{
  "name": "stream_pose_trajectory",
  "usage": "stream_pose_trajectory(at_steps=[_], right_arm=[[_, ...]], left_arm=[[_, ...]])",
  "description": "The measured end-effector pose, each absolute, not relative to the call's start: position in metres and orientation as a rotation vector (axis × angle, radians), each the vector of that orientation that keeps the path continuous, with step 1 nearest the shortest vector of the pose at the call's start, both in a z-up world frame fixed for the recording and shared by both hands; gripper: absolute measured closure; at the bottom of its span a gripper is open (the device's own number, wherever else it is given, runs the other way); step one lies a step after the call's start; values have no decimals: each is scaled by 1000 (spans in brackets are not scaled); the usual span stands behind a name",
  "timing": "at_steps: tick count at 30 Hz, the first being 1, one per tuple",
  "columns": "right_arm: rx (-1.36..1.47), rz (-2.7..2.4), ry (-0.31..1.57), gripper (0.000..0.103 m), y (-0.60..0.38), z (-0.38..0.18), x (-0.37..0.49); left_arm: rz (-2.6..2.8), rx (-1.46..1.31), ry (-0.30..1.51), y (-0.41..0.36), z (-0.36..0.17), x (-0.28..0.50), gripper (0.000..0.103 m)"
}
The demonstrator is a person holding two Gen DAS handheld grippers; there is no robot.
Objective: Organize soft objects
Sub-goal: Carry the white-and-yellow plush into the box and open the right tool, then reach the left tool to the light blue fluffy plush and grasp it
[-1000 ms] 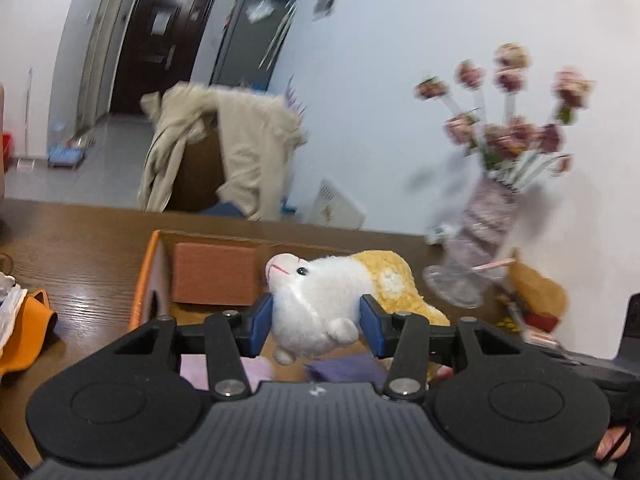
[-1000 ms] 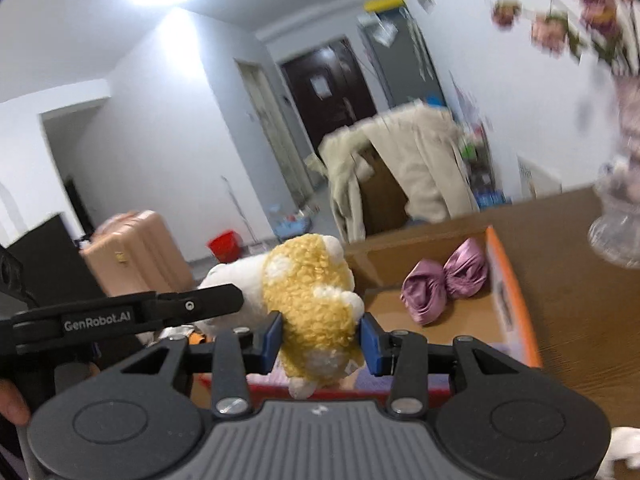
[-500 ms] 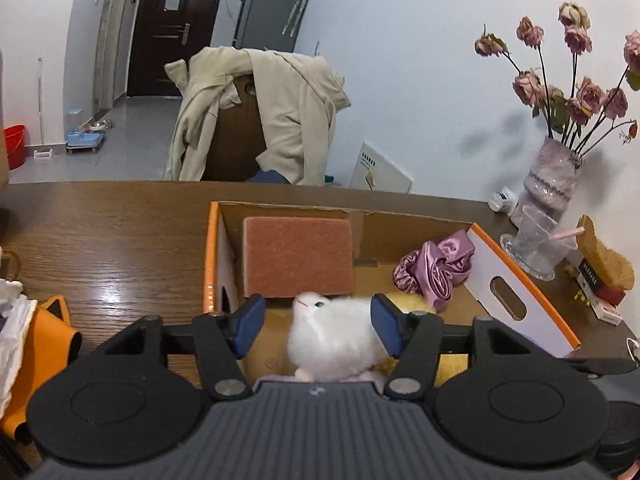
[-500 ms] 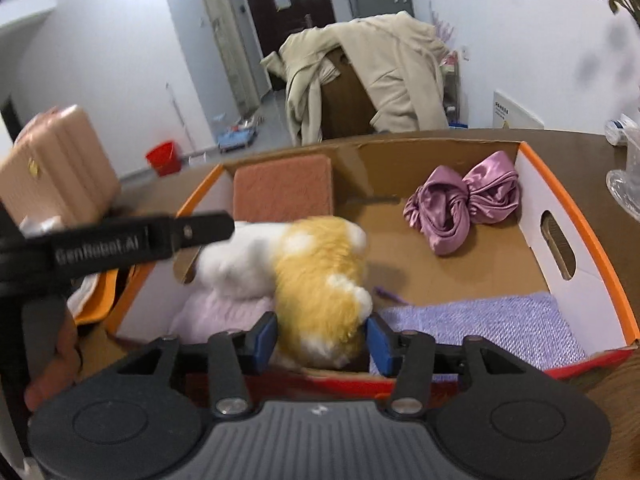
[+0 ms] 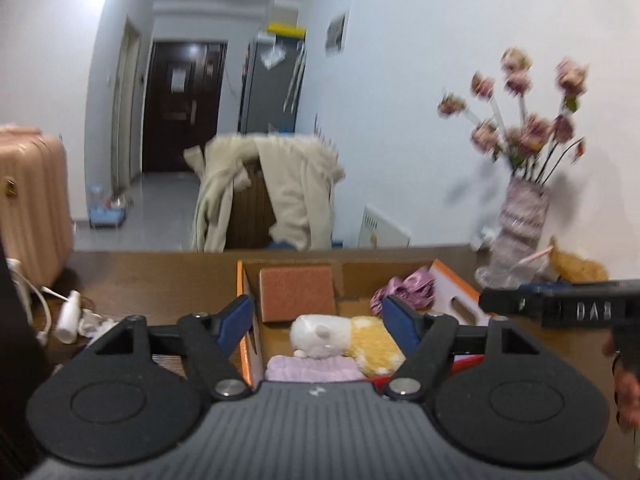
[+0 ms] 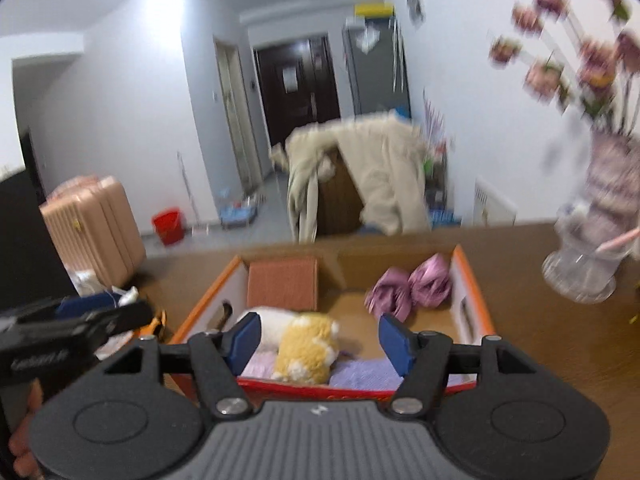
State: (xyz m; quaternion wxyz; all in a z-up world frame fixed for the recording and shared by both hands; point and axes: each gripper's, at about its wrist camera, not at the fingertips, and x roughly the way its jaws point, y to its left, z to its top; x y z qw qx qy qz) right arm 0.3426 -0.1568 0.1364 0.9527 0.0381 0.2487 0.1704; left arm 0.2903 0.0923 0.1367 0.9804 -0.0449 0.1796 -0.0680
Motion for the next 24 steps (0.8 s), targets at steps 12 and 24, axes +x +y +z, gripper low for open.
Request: stream_pose_trajectory(at_steps=[12, 24], right_arm=[[-34, 345, 299, 16, -167, 92, 204], [-12, 325, 358, 14, -164, 63, 162]], left_arm=[[-161, -104, 301, 77, 88, 140, 16], [-148, -87, 348, 89, 69, 119, 14]])
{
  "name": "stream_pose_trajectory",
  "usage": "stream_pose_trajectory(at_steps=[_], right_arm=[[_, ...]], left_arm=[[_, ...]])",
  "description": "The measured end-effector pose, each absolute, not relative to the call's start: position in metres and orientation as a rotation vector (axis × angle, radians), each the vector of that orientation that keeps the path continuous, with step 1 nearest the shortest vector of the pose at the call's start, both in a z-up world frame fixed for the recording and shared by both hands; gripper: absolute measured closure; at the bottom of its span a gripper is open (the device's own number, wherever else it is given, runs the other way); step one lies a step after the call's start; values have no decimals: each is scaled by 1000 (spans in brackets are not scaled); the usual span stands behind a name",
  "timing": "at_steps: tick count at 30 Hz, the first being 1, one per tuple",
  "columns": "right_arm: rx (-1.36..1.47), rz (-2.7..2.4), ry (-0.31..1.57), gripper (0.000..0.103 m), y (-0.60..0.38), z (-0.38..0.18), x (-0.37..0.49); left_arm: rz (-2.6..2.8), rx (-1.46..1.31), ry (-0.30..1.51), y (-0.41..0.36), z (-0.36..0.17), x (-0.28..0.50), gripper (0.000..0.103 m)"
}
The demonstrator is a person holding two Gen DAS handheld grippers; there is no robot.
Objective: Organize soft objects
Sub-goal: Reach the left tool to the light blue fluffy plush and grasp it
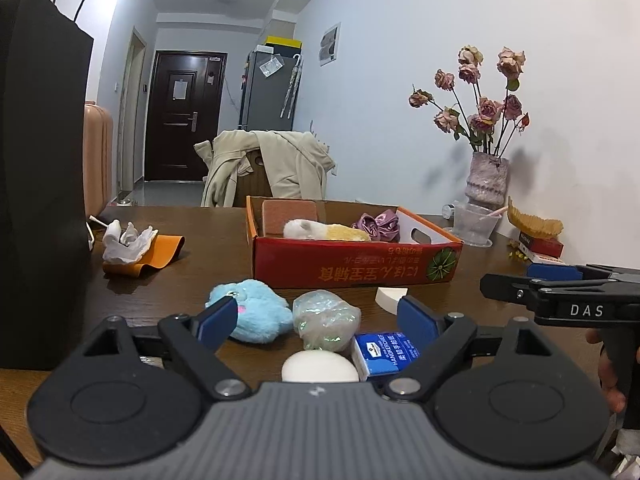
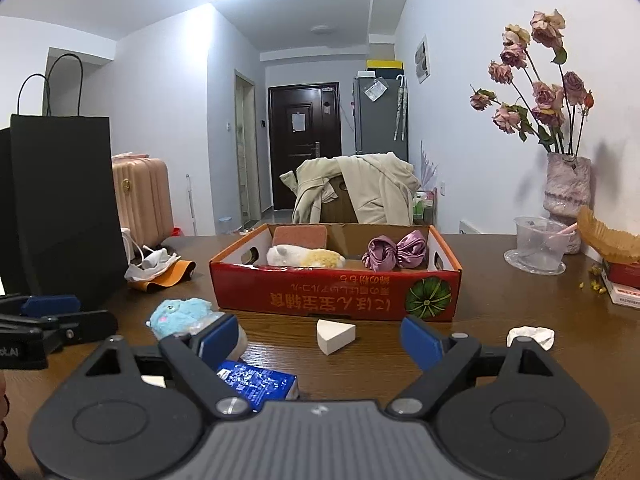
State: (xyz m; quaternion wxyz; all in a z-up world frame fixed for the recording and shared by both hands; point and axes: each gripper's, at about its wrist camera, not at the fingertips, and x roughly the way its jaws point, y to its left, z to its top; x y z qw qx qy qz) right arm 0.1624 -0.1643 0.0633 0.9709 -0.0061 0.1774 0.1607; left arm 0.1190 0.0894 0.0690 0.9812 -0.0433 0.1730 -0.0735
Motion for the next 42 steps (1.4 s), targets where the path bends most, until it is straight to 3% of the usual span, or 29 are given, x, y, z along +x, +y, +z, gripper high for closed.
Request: stream_pose_trajectory(at_steps=[15, 28, 31, 39, 42], right_arm=[[-35, 340, 441, 15, -155, 45, 176], [-60, 402, 508, 22, -124, 36, 212], [-19, 411, 521, 29, -121, 40, 227], [86, 593, 585, 31, -98, 39, 259], [-18, 544, 588, 45, -77, 32, 273]], left_arm=[[-129, -78, 434, 87, 49, 137, 14], [-110, -124, 501, 96, 39, 173, 14], [-114, -133, 497, 99, 43, 187, 16], [-50, -183, 527, 141, 44, 243, 22], [-70, -278, 604, 153, 32, 268, 27]])
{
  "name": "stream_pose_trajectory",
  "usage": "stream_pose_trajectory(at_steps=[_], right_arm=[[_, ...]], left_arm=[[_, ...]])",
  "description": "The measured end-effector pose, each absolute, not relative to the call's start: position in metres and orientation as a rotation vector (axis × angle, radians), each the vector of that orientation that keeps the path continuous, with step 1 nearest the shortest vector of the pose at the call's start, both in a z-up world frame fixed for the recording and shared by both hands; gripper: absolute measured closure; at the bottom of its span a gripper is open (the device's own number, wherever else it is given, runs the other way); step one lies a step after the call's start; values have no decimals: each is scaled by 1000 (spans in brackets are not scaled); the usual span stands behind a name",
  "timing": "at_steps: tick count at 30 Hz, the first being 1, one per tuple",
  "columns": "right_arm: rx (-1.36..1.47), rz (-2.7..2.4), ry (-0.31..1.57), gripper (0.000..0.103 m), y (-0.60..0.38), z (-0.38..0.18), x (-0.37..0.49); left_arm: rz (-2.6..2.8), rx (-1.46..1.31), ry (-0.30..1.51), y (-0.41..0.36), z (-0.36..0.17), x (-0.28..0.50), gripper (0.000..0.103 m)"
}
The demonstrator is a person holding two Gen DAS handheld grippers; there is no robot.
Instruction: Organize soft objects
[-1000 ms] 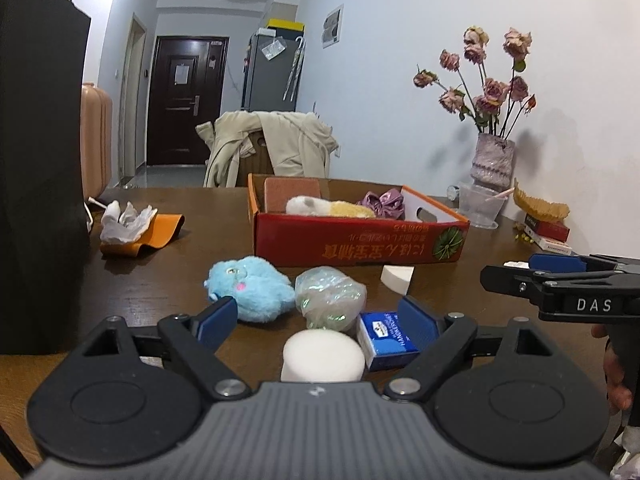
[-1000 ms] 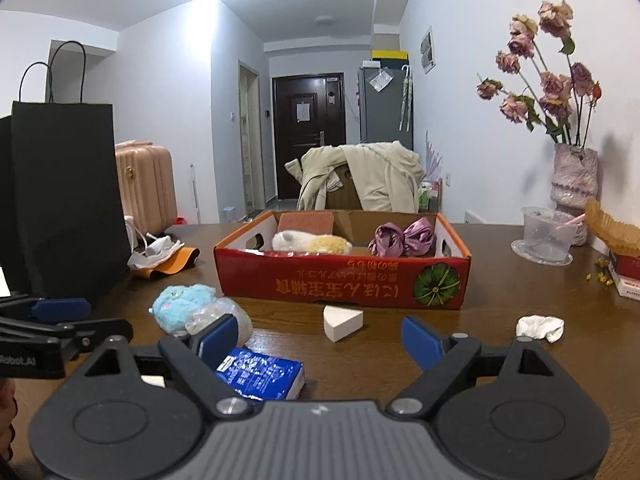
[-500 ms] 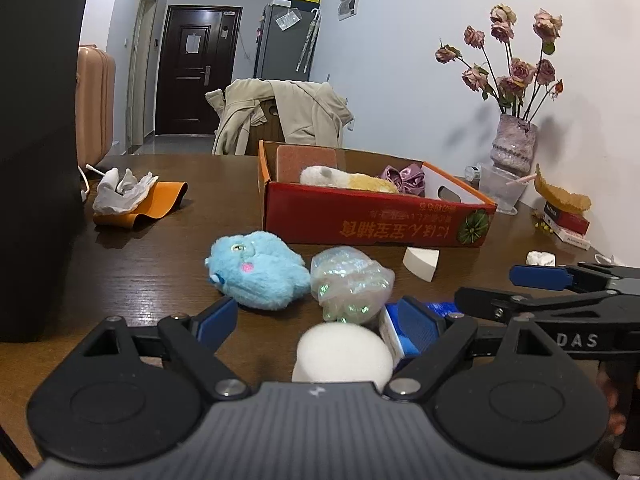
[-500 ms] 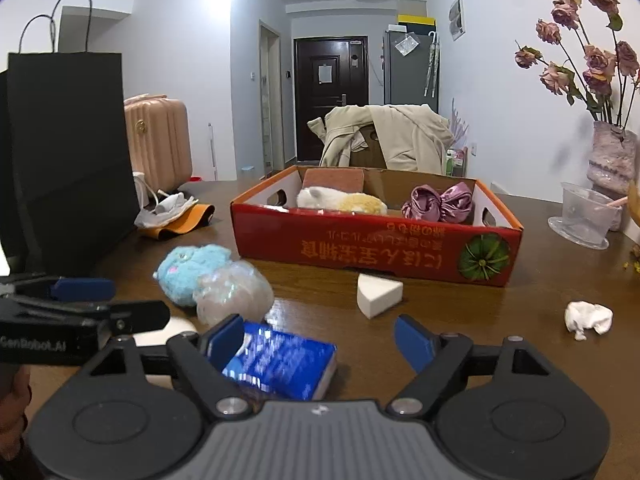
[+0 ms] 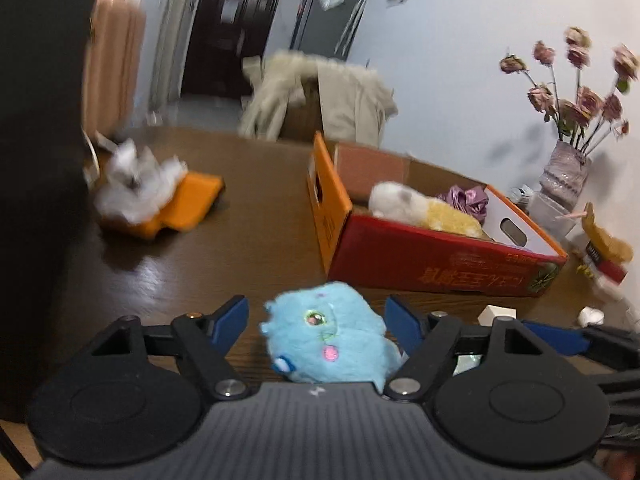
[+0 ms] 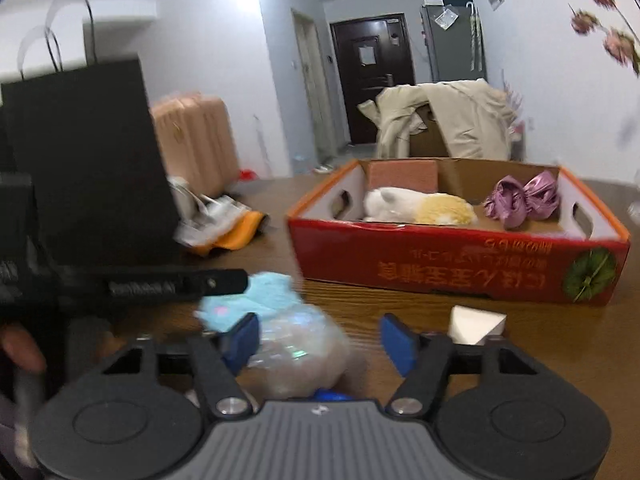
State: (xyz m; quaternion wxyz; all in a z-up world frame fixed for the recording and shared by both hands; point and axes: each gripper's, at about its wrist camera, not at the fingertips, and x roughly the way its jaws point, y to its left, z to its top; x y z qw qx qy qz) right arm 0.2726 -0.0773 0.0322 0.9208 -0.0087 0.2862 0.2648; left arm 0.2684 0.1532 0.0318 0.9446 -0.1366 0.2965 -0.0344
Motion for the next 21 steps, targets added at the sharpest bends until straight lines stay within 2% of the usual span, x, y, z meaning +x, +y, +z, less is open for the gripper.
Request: stream_pose_trajectory(at_steps=[3, 4, 5, 10, 21], right_arm=[[-51, 397, 582, 47, -78, 25, 290], [-45, 357, 579, 47, -83, 25, 295], [-37, 317, 576, 47, -89, 25, 299], [66, 303, 508, 47, -120, 37, 298], [240, 463, 499, 47, -163, 56, 268]], left_arm=[[-100, -307, 653, 147, 19, 280, 29], [-107, -301, 661, 144, 15, 282, 34], [-117, -303, 674, 141, 11, 283, 50], [-173, -276, 621, 131, 14, 279, 62], [-296, -354, 515, 92, 71, 254, 63]])
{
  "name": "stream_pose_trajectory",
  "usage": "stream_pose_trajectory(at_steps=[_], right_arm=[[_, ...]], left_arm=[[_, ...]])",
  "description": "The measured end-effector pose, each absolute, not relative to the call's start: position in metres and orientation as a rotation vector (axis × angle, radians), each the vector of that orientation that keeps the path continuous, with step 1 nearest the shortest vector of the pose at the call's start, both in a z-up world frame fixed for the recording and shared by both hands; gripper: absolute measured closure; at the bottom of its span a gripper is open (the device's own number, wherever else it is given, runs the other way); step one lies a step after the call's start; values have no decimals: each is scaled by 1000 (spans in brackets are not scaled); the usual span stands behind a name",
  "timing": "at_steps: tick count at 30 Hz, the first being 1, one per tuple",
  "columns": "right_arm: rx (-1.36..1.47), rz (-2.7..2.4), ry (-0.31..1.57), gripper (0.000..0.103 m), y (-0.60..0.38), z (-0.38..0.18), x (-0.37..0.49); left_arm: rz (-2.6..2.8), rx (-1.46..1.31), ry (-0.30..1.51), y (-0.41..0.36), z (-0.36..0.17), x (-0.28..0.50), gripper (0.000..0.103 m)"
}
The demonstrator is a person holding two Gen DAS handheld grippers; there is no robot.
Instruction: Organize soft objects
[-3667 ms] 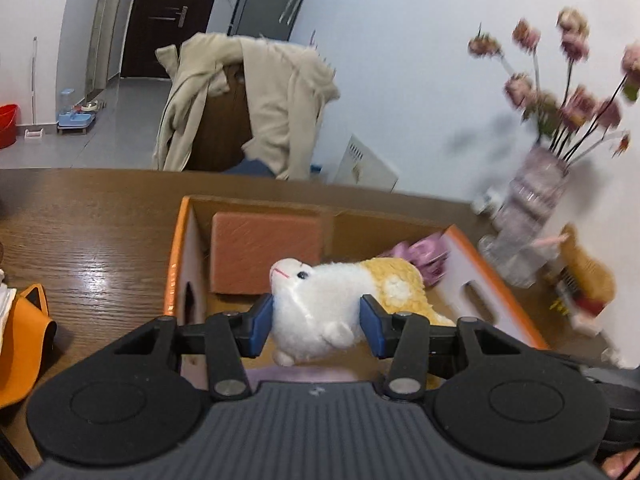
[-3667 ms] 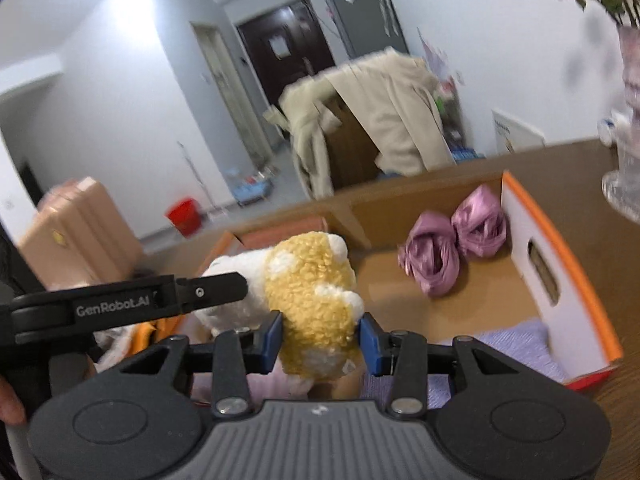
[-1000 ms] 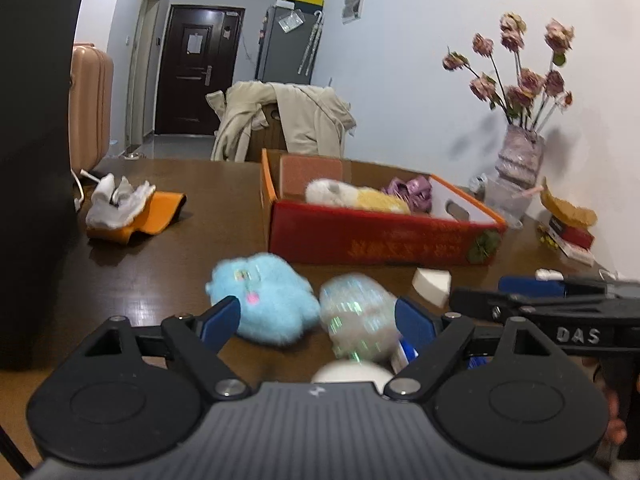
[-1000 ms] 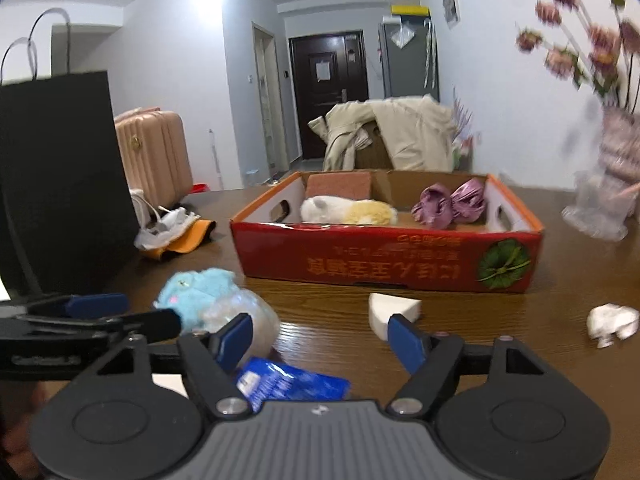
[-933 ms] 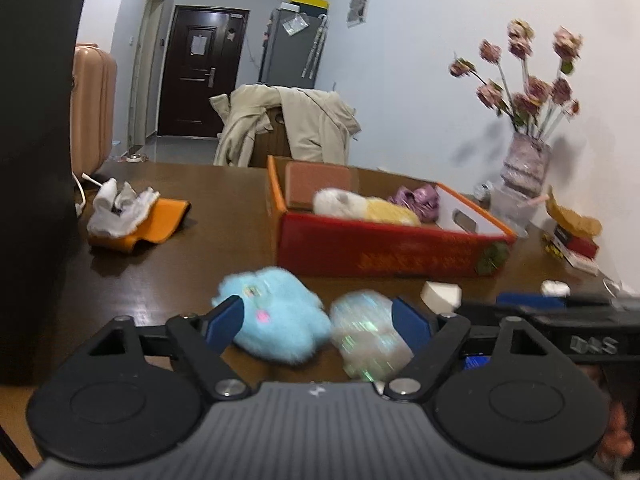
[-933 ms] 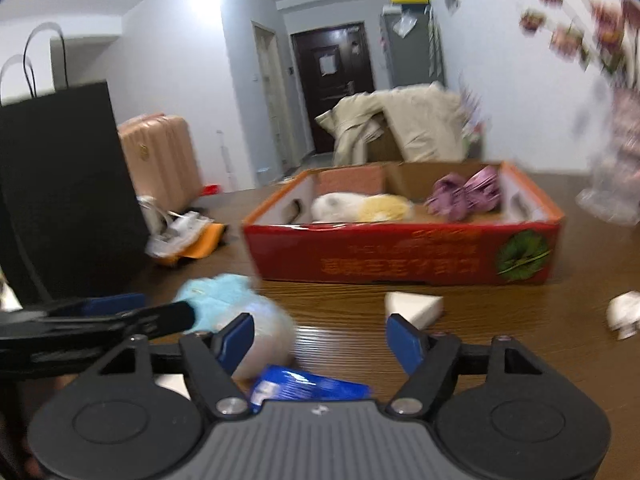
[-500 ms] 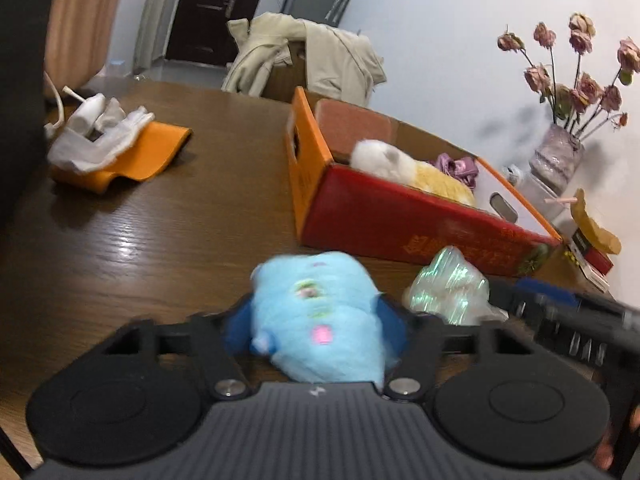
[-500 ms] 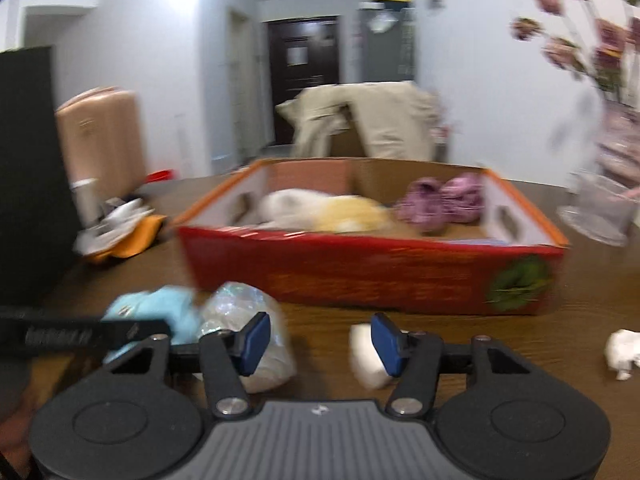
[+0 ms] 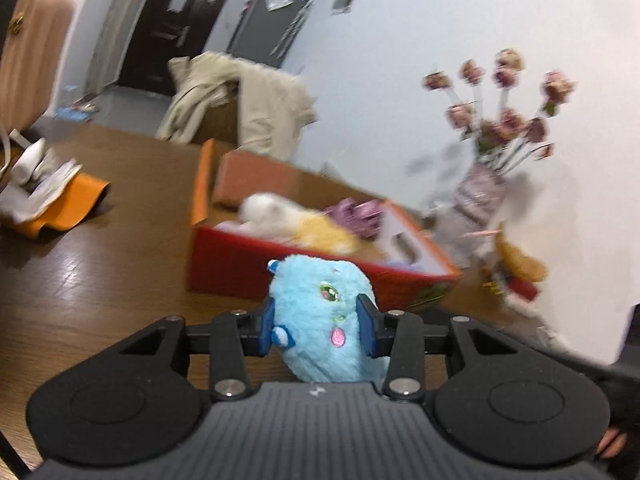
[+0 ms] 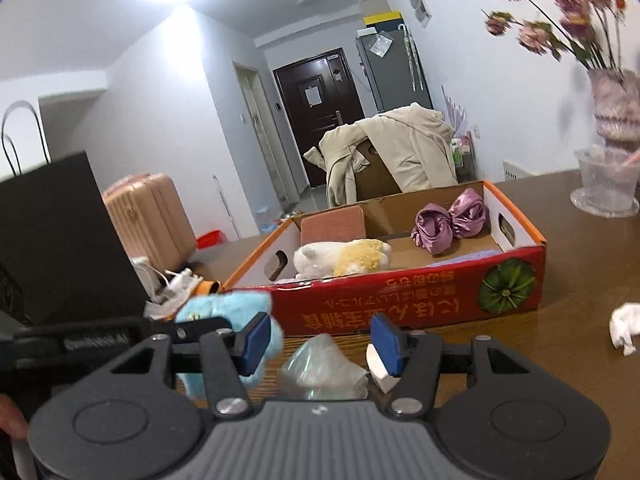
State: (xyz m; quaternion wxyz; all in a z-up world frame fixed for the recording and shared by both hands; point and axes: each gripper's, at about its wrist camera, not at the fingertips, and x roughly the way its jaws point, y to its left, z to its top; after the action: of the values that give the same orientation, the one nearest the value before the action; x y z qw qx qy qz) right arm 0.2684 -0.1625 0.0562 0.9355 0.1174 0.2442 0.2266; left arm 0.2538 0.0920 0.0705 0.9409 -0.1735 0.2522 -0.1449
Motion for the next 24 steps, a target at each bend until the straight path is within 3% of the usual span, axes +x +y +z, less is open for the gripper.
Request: stream_pose_trajectory(at_steps=[4, 6, 16, 24], right_arm=[[344, 503, 491, 47, -191, 63, 260], [369, 493, 487, 52, -207, 64, 256], [322, 330, 648, 59, -278, 13, 263], [321, 397, 671, 60, -284, 5, 273]], left_arm=[[-440, -309, 493, 59, 88, 241, 62], [-478, -291, 535, 37, 83, 243, 63], [-544, -212, 741, -53, 17, 272, 62], [-453, -143, 703, -53, 30, 254, 42]])
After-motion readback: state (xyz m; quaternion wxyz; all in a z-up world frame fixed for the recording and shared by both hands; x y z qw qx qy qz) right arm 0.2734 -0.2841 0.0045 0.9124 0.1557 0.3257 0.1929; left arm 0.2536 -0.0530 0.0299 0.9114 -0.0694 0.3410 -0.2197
